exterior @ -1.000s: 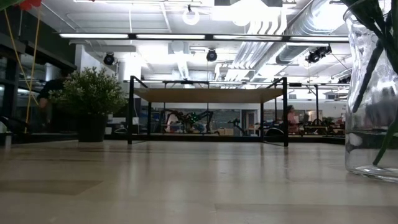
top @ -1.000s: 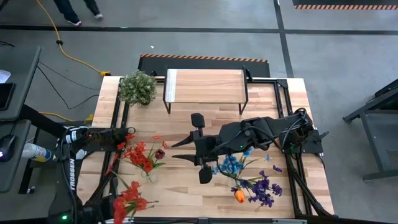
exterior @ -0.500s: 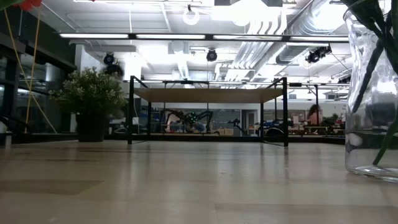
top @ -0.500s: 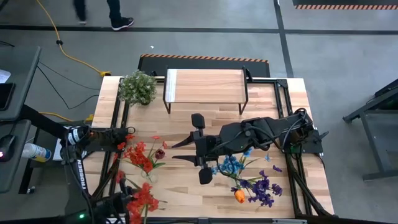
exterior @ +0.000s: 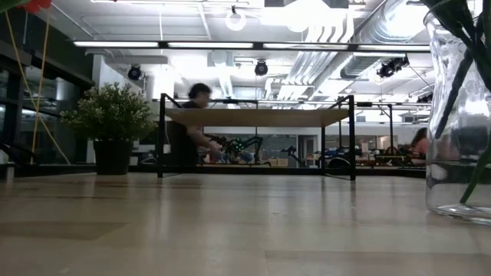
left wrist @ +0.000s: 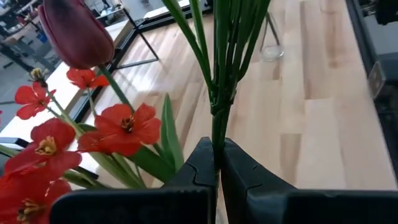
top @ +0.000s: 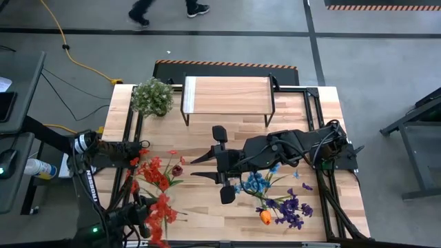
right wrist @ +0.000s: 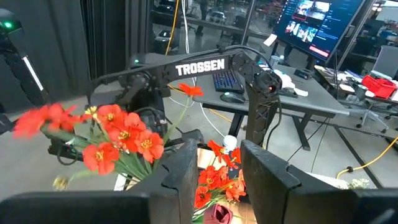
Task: Pick and place flowers into a vace then onto a shelf
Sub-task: Put the orange flowers into the left transparent vase
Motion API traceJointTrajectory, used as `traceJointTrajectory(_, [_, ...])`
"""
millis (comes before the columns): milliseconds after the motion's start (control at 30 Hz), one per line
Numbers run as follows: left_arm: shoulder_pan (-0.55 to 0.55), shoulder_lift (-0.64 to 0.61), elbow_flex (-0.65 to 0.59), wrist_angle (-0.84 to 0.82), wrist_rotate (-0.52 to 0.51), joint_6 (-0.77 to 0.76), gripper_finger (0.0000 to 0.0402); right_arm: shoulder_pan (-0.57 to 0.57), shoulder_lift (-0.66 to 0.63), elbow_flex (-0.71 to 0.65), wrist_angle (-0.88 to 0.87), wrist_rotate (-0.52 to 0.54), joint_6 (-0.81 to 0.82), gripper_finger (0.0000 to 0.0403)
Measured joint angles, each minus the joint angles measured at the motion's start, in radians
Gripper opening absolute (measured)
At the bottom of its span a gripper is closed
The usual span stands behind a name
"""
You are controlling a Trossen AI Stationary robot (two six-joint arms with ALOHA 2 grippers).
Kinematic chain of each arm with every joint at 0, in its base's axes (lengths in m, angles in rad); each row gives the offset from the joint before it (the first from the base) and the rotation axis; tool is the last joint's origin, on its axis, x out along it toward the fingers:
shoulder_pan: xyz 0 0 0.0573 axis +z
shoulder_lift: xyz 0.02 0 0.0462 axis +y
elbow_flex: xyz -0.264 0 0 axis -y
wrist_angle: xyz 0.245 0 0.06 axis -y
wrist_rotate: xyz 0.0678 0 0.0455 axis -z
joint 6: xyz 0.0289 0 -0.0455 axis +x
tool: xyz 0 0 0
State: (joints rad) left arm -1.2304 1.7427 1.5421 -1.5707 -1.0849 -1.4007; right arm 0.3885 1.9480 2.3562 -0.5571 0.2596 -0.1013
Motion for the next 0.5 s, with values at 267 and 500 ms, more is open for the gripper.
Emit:
traceJointTrajectory(267, [0.000, -0.008, -0.034, 0.000, -0.022, -0.002, 0.0038, -0.002, 0.000, 0.000, 0.003, 0.000, 0.000, 0.0114])
traceJointTrajectory(500, [0.000, -0.008, -0.035, 0.000, -0.026, -0.018, 0.0038, -0.002, 0.000, 0.000, 0.054, 0.000, -0.008, 0.0114])
